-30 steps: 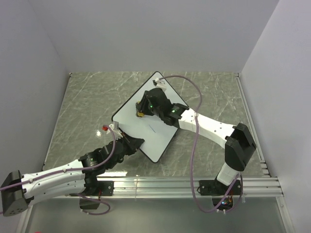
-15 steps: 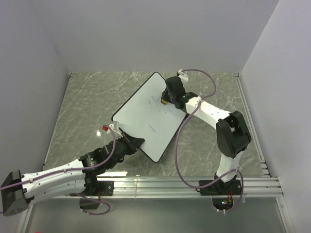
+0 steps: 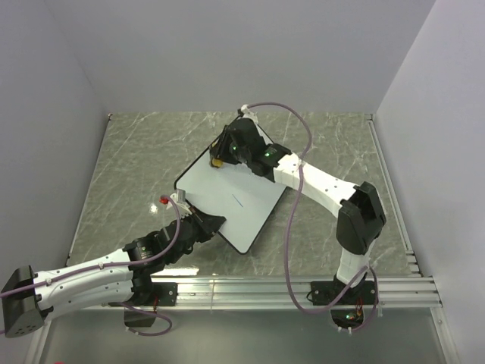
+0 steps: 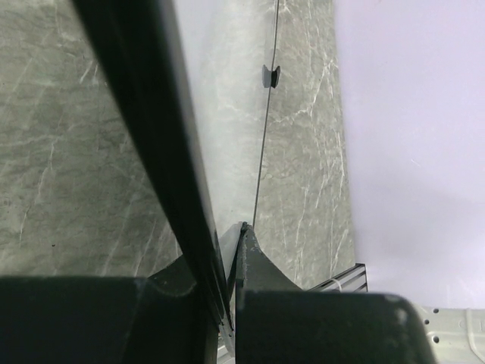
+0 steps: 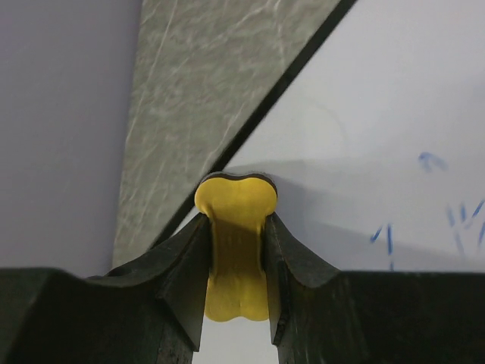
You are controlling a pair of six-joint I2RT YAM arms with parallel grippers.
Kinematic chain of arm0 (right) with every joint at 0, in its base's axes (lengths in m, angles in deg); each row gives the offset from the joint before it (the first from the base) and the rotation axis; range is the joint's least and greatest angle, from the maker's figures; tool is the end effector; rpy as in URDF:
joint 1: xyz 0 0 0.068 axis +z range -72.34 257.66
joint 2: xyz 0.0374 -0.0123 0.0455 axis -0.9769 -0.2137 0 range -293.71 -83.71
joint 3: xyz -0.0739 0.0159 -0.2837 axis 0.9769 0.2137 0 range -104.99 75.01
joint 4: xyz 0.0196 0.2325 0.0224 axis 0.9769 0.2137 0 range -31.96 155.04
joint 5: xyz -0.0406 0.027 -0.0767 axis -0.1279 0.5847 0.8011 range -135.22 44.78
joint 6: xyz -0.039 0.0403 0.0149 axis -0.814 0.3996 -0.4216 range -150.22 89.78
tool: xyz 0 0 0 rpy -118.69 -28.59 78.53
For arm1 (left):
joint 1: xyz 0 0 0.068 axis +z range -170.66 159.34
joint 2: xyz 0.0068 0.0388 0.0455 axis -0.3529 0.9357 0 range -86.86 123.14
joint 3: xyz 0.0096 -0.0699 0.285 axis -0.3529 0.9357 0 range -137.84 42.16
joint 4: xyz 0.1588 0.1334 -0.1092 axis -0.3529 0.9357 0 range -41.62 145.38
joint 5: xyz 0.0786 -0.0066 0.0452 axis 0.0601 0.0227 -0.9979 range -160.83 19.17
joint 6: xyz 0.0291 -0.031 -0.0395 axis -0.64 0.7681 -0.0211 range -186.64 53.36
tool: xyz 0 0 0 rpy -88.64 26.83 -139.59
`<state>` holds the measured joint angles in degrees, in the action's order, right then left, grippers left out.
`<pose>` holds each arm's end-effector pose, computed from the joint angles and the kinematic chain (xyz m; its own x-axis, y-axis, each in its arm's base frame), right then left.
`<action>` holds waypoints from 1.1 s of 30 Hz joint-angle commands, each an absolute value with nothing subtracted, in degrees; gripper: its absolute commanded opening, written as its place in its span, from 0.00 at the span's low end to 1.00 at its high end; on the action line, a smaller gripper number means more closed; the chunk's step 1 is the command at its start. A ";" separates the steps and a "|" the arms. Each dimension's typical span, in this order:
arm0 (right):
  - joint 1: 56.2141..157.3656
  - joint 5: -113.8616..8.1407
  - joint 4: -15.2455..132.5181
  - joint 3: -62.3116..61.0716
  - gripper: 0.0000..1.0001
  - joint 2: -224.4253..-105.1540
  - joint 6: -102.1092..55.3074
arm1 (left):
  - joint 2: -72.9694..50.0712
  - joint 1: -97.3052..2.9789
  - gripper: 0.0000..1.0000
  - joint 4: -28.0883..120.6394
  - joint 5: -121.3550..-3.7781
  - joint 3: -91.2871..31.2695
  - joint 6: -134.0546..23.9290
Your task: Erase the whiteboard
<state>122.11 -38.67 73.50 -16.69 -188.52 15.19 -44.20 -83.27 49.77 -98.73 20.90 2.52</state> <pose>0.3018 0.2895 0.3438 -0.6842 0.3198 -0.6555 -0.1952 0.7857 0.5870 0.0795 -0.1110 0.2412 -0.6112 -0.6157 -0.4973 0.0421 0.6022 -0.7972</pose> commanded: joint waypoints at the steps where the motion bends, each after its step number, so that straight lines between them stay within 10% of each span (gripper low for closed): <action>1: 124.24 -45.04 76.07 -10.25 0.00 -188.74 19.35 | -40.54 -86.32 0.00 71.67 -81.11 22.91 -6.26; 19: 108.69 -40.56 74.30 -0.22 0.00 -193.04 13.20 | -40.80 -87.81 0.00 72.72 -81.90 22.65 -5.38; 33: 115.09 -50.84 74.12 -9.78 0.00 -192.78 20.67 | -41.33 -88.52 0.00 72.64 -82.34 22.83 -5.29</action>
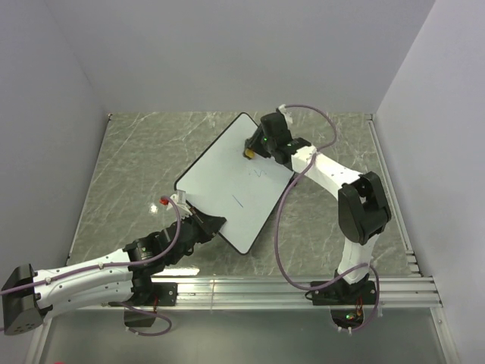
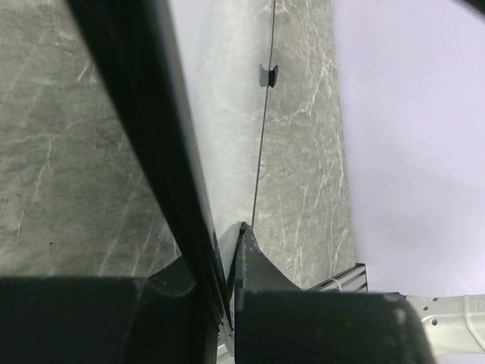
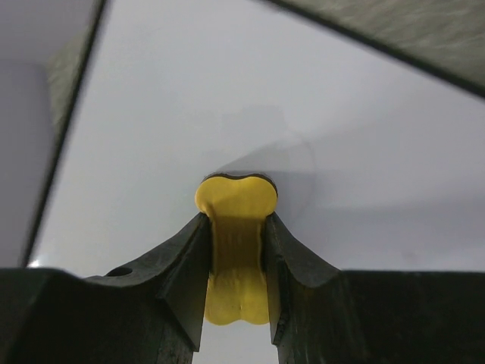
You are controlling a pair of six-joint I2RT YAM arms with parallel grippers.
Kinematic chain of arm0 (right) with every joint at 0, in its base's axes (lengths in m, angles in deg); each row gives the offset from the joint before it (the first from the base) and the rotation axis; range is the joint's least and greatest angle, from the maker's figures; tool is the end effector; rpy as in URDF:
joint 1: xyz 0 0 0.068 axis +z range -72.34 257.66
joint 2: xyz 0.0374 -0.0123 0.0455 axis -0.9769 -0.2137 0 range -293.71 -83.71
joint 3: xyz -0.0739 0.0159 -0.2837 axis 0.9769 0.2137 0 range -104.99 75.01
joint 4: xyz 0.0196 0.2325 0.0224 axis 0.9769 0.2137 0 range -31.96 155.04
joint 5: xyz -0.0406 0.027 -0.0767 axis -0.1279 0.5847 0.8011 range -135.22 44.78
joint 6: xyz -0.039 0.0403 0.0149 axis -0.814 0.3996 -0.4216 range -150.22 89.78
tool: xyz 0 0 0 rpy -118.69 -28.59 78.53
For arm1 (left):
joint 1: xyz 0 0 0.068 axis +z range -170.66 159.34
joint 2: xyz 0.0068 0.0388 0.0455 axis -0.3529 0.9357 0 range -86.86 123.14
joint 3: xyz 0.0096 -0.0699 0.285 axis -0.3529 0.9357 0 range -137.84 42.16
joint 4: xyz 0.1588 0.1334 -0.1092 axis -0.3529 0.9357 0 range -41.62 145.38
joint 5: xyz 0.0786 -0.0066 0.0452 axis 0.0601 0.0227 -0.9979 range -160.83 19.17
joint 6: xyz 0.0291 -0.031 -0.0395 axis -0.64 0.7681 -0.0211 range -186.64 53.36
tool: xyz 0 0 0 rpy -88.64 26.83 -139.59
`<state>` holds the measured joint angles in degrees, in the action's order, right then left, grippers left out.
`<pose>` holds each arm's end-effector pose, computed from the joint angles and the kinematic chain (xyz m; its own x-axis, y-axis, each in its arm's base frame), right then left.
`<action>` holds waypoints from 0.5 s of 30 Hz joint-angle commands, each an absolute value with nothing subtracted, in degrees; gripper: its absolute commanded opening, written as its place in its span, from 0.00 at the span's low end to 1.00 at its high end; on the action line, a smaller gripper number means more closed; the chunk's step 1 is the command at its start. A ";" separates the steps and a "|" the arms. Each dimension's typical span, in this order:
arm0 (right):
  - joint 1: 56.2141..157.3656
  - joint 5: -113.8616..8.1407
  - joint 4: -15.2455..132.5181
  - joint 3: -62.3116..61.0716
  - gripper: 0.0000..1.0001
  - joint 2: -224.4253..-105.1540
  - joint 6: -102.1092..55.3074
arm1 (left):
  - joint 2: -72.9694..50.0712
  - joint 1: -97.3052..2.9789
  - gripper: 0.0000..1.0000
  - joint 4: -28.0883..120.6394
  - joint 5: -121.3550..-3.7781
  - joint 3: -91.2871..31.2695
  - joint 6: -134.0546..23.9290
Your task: Erase the whiteboard
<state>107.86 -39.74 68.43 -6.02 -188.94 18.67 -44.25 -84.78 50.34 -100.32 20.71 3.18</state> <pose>0.3576 0.2036 0.2897 -0.6487 0.4901 -0.5822 0.0850 0.8069 0.5845 0.0771 -0.1119 0.2415 -0.6086 -0.6172 -0.4987 0.0412 0.6030 -0.7966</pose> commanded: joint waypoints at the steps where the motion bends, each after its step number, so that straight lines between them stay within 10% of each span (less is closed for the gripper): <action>1: 115.54 -51.19 74.99 -11.54 0.00 -193.22 20.85 | -41.41 -88.60 0.00 72.72 -82.43 22.82 -5.38; 15: 117.65 -50.23 75.18 -9.38 0.00 -192.09 22.08 | -42.47 -89.74 0.00 73.34 -83.39 22.82 -4.68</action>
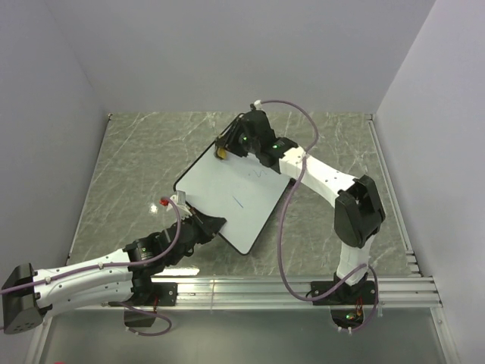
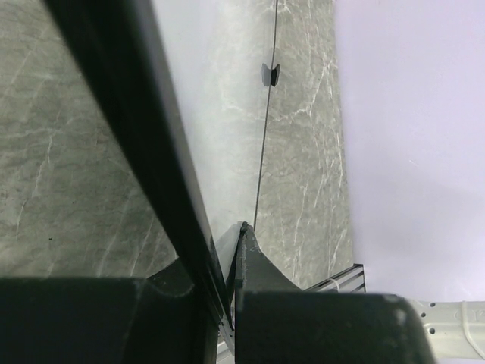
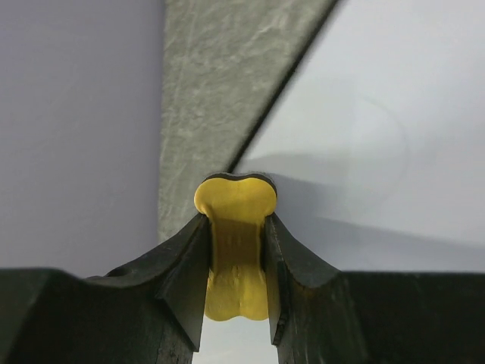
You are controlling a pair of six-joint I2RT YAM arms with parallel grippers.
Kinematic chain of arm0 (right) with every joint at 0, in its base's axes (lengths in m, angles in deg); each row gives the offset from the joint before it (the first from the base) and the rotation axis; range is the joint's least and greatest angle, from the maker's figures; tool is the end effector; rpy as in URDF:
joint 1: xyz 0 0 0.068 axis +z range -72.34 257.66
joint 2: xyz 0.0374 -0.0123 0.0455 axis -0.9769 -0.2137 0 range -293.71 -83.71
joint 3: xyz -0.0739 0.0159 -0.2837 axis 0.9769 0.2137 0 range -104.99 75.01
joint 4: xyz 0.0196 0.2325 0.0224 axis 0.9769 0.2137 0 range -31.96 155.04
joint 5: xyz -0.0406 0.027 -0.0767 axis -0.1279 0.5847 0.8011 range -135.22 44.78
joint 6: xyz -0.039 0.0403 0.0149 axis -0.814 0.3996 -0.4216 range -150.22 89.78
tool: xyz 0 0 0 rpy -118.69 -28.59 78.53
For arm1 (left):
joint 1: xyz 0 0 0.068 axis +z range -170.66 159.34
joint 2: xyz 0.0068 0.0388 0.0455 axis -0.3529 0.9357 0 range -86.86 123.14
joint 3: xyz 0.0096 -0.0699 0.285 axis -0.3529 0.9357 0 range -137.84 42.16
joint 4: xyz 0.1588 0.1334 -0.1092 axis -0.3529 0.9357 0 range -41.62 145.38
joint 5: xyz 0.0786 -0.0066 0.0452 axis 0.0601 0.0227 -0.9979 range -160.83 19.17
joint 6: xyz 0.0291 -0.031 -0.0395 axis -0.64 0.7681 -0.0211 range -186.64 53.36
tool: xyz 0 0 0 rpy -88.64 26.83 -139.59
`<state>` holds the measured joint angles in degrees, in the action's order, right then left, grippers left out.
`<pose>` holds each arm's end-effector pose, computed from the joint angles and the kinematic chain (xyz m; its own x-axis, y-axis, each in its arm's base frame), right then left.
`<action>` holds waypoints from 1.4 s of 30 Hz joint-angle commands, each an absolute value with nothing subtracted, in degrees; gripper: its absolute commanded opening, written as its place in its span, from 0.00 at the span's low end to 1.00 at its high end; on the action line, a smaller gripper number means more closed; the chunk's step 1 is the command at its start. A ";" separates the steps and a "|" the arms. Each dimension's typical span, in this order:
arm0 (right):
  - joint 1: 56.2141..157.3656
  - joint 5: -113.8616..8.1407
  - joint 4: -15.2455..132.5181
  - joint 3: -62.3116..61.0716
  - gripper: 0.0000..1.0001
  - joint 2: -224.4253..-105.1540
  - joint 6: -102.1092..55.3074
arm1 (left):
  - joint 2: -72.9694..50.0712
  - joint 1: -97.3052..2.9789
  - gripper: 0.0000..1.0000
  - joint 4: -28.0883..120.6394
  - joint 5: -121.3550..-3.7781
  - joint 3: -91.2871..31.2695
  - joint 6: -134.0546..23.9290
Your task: Erase the whiteboard
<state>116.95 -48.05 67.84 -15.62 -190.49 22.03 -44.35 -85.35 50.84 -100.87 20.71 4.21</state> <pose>0.3317 0.2742 0.3338 -0.7346 0.4192 -0.5335 -0.1406 0.6752 0.7241 0.0759 -0.1118 0.2409 -0.6098 -0.6234 -0.4895 0.0312 0.5982 -0.8007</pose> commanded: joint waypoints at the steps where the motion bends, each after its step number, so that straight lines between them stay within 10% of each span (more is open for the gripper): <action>1: 117.22 -50.06 74.83 -5.97 0.00 -191.21 21.91 | -42.56 -90.01 0.00 73.51 -83.40 22.82 -4.51; 21: 111.95 -45.31 71.32 24.39 0.00 -177.22 24.71 | -42.12 -92.03 0.00 73.69 -83.83 22.56 -4.59; 42: 113.07 -46.44 76.58 6.48 0.00 -181.61 25.85 | -43.96 -94.49 0.00 75.54 -85.86 22.65 -2.66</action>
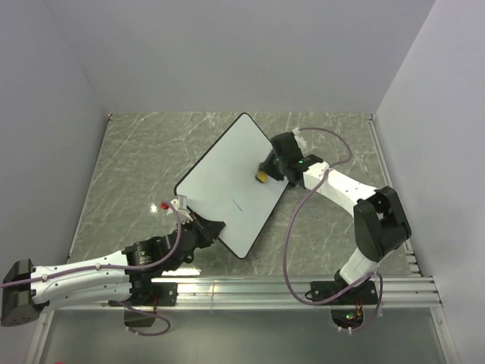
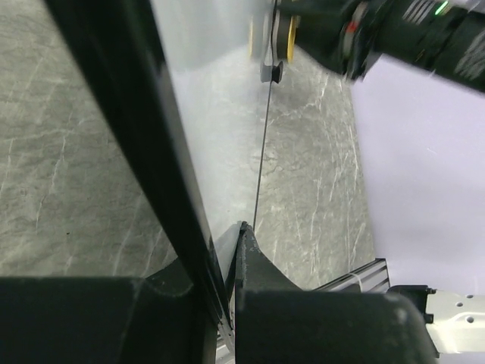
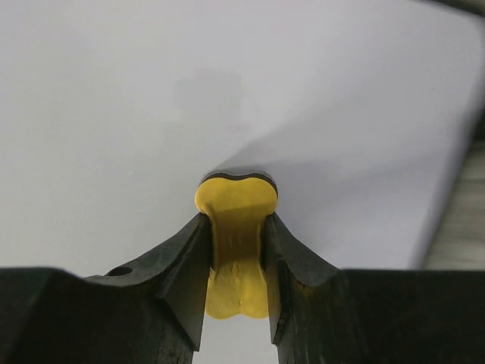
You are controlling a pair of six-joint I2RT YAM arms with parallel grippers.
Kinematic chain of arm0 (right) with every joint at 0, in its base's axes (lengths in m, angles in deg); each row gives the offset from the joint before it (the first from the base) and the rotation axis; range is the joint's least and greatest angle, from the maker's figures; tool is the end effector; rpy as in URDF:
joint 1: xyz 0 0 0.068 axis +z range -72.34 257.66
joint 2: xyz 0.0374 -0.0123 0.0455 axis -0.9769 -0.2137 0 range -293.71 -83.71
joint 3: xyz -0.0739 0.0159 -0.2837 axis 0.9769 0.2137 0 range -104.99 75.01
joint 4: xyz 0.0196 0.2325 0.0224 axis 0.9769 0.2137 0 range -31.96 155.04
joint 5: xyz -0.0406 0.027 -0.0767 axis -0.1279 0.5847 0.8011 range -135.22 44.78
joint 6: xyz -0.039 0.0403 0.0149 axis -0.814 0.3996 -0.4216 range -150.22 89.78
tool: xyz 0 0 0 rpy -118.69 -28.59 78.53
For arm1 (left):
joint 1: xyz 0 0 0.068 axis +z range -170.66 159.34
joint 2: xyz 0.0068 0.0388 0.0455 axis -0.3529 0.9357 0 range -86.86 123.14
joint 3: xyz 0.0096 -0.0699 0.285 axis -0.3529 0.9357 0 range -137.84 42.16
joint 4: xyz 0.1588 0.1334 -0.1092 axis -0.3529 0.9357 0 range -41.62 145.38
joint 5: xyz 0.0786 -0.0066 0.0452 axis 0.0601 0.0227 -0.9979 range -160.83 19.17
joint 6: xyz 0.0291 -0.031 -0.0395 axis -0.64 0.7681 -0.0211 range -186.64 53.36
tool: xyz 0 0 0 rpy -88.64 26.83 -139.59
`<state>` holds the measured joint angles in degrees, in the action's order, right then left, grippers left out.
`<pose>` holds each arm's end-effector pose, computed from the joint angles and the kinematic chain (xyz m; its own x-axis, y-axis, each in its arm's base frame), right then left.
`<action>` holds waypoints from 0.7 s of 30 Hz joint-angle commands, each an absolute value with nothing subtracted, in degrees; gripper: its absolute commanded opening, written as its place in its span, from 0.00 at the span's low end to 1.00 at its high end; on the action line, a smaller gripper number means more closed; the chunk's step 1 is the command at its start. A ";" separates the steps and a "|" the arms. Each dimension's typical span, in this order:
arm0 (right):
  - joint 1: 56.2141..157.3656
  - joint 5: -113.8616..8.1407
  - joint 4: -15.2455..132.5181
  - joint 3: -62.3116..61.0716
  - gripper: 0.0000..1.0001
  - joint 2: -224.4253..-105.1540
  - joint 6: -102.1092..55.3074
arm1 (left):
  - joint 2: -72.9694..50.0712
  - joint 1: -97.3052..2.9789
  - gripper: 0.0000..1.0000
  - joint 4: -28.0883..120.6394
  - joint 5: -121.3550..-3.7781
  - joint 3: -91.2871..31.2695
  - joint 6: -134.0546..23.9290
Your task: Erase the whiteboard
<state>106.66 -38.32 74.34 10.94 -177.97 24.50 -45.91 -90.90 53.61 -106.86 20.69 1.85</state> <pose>0.2975 0.1593 0.2579 -0.7003 0.5384 -0.4688 0.2815 0.8118 0.5116 0.0656 -0.1100 0.2402 -0.5918 -0.5781 -0.5618 0.0814 0.6505 -0.7551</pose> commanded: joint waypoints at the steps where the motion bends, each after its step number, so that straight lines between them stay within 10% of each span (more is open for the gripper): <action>1: 113.95 -46.54 76.76 4.98 0.00 -181.97 26.03 | -43.96 -94.58 0.00 75.54 -85.86 22.65 -2.66; 21: 104.30 -45.84 75.62 14.72 0.00 -180.30 23.23 | -44.05 -95.46 0.00 75.98 -86.47 22.39 -2.57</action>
<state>105.85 -44.90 71.38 10.85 -177.84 26.40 -45.91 -91.43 54.27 -107.34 20.69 3.88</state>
